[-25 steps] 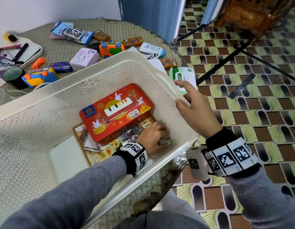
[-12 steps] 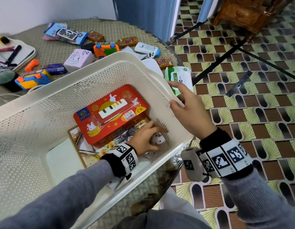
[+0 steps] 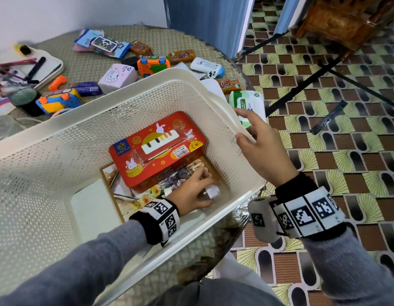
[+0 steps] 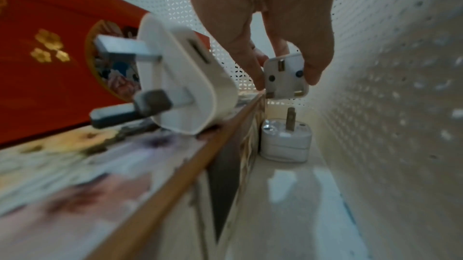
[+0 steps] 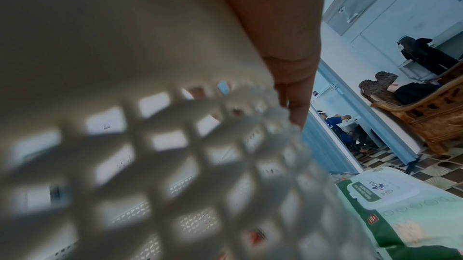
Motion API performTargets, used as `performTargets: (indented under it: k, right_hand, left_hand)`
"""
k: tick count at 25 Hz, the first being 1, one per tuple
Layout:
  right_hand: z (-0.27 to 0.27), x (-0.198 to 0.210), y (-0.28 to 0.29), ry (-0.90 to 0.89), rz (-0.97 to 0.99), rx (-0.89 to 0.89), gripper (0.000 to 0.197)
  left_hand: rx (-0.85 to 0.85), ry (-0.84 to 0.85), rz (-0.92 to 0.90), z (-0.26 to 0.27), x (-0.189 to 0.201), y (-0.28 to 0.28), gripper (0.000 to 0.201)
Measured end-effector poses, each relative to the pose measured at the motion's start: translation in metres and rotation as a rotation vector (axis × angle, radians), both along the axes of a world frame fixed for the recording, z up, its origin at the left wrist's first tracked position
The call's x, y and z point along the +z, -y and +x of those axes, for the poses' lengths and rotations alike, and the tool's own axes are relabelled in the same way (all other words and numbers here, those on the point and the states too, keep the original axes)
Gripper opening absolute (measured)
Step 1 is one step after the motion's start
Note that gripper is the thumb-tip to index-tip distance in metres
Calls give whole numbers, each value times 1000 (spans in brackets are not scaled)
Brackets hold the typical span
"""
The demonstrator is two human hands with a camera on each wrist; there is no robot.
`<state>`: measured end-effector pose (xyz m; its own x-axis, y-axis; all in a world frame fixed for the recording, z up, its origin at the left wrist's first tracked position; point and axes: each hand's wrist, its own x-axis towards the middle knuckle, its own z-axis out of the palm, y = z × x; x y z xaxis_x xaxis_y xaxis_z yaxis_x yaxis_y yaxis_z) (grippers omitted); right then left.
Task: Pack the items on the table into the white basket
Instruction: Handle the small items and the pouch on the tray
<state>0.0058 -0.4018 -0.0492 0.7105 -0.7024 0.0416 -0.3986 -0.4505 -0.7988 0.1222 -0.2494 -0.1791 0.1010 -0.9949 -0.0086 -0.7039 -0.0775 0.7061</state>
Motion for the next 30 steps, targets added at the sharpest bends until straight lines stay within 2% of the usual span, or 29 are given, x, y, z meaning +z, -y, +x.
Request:
performTargets:
  k: [3,7,9,12,17,20,22,25,27,30]
  right_hand:
    - [0,-1,0,-1,-13,-7,48]
    - [0,-1,0,-6,-16,-9,47]
    - [0,-1,0,-14,-21,-9,47]
    - [0,-1,0,-5,-15,-8,46]
    - [0,0,-1,-6,5,0,47]
    - [0,-1,-1,-1,3,-2,46]
    - [0,-1,-1,3,2,-4,46]
    - [-1,1,-1,-6,-2,-5,46]
    - [0,1,-2,-10,-10,-9,45]
    - [1,0,-3,-6,-5,-11,46]
  left_hand:
    - [18,4,33,1,-5,-3,42]
    - [11,137,37,1,-3,-4,46]
    - [26,131,52,1,3,-5,46]
    - [13,116,15,2,2,-10,42]
    - [46,167,149,-3,4,-10,37]
    - [46,183,47,-6,7,-11,25]
    - [19,213,49,-6,8,-8,22]
    - [-28,248,180,-7,8,-2,38]
    - [-8,226,168,-5,4,0,44]
    - [-76,302,148,-1,-3,-5,44]
